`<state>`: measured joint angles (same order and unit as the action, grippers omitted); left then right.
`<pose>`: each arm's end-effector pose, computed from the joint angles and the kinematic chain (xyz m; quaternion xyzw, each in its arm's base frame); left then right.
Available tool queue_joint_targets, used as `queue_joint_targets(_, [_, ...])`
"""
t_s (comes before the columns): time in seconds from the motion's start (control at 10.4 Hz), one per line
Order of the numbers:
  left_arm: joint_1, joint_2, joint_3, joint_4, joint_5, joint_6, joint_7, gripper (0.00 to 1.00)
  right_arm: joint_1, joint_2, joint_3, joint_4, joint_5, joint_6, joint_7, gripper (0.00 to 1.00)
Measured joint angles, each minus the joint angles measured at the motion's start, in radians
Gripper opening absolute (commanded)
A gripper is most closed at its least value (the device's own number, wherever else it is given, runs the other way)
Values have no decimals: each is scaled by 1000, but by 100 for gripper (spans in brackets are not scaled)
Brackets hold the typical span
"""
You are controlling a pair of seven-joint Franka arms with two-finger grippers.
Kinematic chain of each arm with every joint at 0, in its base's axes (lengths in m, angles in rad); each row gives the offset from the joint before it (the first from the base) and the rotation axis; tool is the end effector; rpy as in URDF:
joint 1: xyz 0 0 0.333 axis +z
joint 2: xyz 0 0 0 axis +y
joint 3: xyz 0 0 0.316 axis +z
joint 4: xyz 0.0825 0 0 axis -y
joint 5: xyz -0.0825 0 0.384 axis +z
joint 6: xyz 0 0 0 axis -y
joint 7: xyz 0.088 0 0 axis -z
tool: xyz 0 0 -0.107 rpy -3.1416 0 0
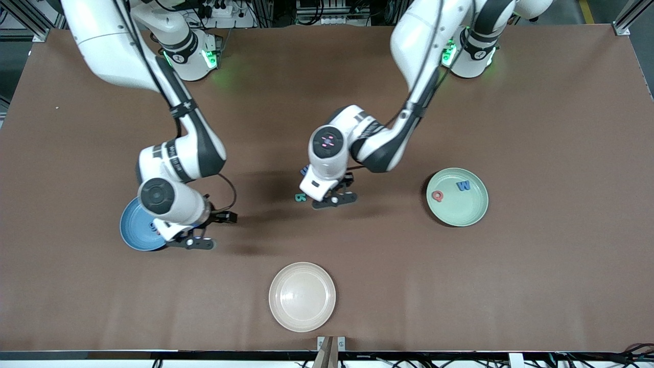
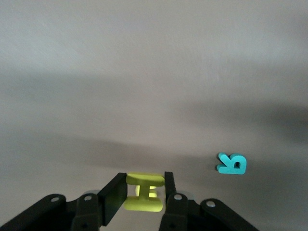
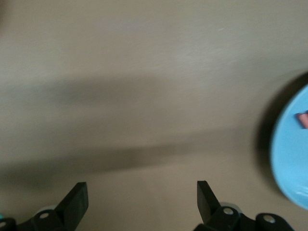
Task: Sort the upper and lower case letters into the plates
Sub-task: 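Place the yellow H on the green plate while the right gripper reaches c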
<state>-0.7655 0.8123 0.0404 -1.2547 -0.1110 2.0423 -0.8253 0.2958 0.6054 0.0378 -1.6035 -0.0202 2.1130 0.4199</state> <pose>0.5511 -0.5067 0.2715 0.9969 0.0697 -0.0326 0.0162 0.6463 0.2196 0.2687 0.9980 -0.0403 -0.0453 0.0152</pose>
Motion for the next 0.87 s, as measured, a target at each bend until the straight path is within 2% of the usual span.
queue_joint_targets(0.19, [91, -54, 0, -5, -18, -119, 179, 12, 90, 1, 3, 24, 1, 3, 81, 100])
queue_joint_targets(0.38, [177, -67, 3, -47, -17, -208, 378, 13, 210, 15, 5, 62, 1, 4, 158, 100])
queue_joint_targets(0.67, [294, -121, 3, -199, 44, -213, 588, 13, 397, 122, 4, 165, 0, 35, 228, 100])
queue_joint_targets(0.87, [345, -194, 4, -332, 105, -172, 679, 13, 458, 229, 1, 255, 0, 41, 284, 100])
